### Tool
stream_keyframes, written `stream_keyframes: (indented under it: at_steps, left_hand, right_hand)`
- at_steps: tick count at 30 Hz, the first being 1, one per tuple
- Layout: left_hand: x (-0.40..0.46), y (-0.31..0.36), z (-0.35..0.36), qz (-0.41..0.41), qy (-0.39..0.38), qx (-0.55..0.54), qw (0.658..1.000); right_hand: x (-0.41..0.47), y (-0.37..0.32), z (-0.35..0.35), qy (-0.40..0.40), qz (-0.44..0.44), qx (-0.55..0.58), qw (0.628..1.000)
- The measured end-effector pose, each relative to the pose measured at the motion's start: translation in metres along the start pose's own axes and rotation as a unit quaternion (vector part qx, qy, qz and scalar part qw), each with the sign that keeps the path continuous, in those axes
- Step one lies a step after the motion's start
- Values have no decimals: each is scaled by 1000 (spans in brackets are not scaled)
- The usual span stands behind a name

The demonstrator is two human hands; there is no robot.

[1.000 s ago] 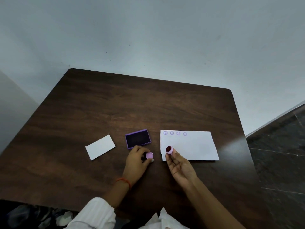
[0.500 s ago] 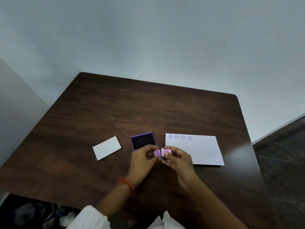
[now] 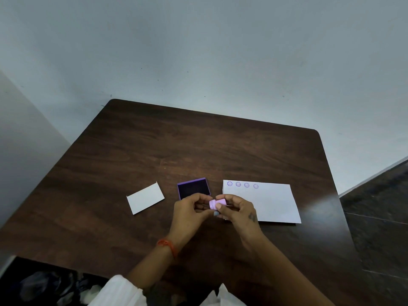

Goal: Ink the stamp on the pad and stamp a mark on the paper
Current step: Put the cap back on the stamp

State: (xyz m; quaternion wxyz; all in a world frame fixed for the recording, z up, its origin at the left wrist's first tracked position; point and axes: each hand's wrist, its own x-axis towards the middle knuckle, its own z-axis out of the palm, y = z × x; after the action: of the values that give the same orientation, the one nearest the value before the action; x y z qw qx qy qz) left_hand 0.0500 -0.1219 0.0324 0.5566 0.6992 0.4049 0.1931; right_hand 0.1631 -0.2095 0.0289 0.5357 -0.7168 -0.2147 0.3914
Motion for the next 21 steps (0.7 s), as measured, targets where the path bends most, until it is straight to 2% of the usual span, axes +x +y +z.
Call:
stream_keyframes:
  at_steps: [7, 12, 14, 17, 21]
  left_hand:
    - [-2, 0, -1, 2, -5, 37, 999]
    - [-2, 6, -4, 39, -17, 54, 998]
    - [-2, 7, -4, 37, -18, 57, 998]
    - [-2, 6, -6, 31, 0, 39, 999]
    - [-1, 8, -7, 36, -12, 40, 998]
  right_hand:
    - [1, -6, -5, -27, -4, -46, 999]
    - [5, -7, -5, -43, 25, -19, 999]
    - [6, -7, -6, -54, 31, -27, 998]
    - [4, -6, -10, -72, 19, 33, 997]
    - [4, -5, -13, -65, 13, 20, 998]
